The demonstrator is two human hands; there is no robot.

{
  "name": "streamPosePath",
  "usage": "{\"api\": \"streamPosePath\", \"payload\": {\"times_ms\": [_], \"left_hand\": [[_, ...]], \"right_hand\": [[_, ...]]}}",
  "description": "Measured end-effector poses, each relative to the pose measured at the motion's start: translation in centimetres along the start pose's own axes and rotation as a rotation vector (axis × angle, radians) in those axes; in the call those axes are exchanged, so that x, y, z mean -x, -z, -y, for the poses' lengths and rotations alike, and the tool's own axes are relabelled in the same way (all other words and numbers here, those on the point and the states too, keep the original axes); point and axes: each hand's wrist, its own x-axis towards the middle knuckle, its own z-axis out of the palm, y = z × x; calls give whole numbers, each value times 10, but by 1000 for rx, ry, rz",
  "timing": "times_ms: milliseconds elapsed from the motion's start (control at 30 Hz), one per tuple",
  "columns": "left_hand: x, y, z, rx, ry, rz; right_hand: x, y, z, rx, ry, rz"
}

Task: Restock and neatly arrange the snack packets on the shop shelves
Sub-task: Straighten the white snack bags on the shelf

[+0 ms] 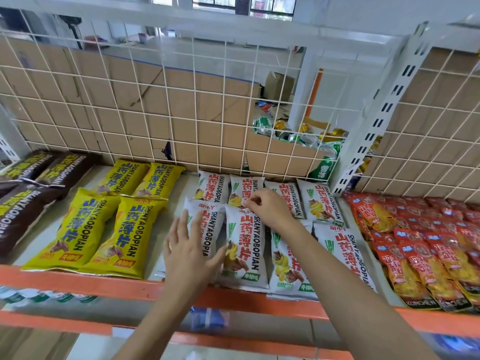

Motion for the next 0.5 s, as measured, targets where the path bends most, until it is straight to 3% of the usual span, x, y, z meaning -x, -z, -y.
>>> {"api": "streamPosePath", "payload": {"times_ms": [100,233,500], "left_hand": [[3,0,10,0,26,106],[8,-5,11,13,20,65],[11,0,11,86,20,98]], "right_hand": [[1,2,2,20,-33,50],[1,4,4,1,-100,108],[3,2,9,12,-131,22]]}}
